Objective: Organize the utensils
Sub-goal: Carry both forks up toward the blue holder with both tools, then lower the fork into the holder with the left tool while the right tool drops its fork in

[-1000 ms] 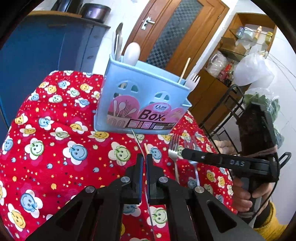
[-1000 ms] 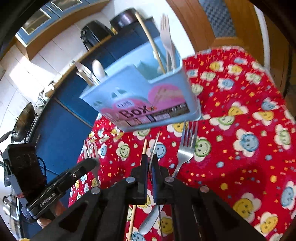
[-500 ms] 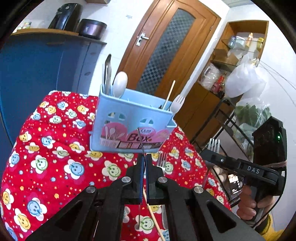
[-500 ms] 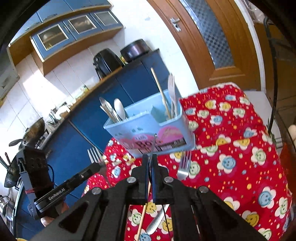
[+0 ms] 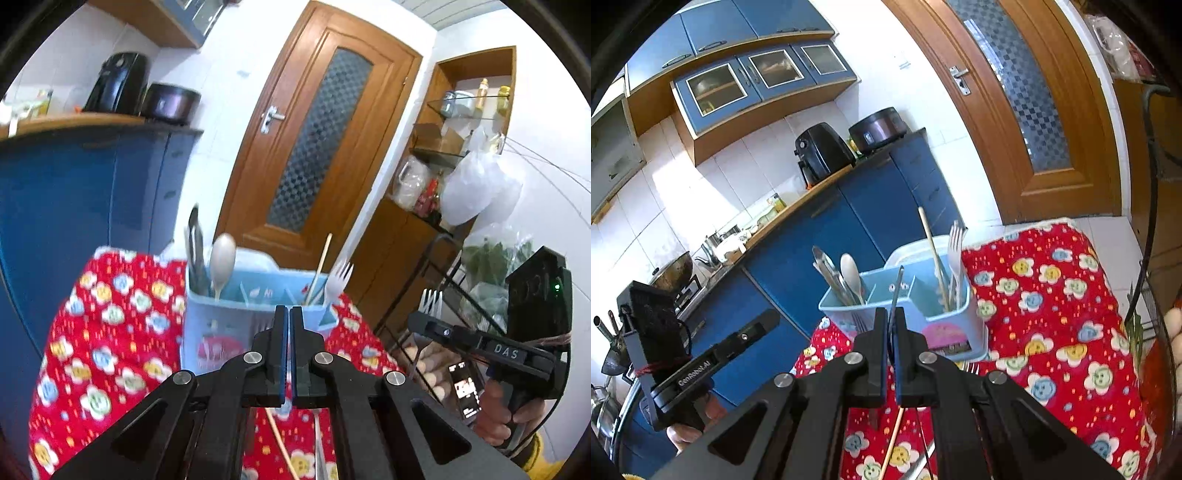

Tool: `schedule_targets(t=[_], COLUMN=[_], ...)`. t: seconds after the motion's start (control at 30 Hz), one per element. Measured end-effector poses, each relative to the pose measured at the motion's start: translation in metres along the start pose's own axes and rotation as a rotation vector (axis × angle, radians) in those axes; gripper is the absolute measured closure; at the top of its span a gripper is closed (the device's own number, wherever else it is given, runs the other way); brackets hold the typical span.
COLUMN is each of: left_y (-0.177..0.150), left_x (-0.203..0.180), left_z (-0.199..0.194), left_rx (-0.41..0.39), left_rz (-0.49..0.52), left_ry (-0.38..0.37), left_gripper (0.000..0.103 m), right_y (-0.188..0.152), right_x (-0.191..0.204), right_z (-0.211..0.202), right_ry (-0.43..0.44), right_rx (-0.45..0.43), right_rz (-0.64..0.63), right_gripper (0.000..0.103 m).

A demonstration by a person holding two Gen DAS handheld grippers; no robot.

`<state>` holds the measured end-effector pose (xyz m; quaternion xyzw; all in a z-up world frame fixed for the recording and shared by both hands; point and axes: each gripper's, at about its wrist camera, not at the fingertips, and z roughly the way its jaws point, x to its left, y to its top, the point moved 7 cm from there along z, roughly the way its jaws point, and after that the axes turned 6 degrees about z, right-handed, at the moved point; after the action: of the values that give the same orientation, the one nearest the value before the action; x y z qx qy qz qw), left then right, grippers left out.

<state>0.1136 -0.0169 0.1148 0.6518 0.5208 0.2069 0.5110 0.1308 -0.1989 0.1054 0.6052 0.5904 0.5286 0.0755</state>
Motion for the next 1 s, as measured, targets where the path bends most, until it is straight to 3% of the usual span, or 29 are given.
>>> schedule_targets(t=[0.2,0.53,0.63,0.77,1.0], left_y=[0.018,-0.026,-0.04,-0.053,-0.086], left_x=[-0.011,-0.004,-0.005,-0.012,-0.022], left_z=[0.002,0.039,0.05,0.064,0.097], left_rx=[-0.007,0.173,0.214,0.251,0.356], left_rz=[0.045,0.028,0.042,0.084,0.154], left_ry=[0.002,0.036,0.04,0.05,0.071], left_gripper=[0.103,0.097,0.091,0.064,0.064], right_y=[0.008,0.001,0.0,-0.003,-0.007], right_x=[0.003,-0.016,-0.021,-0.028,-0.038], right_z=[0.005,0.007,0.005,0.003,0.001], right_ry=[0.017,0.011,0.007,0.004,0.01], right_rx=[-0.006,0.015,0.015,0.021,0.029], right_rz=[-0.009,0.032,0.043,0.054,0.075], right_gripper=[0.099,0.099,0.099,0.099,0.099])
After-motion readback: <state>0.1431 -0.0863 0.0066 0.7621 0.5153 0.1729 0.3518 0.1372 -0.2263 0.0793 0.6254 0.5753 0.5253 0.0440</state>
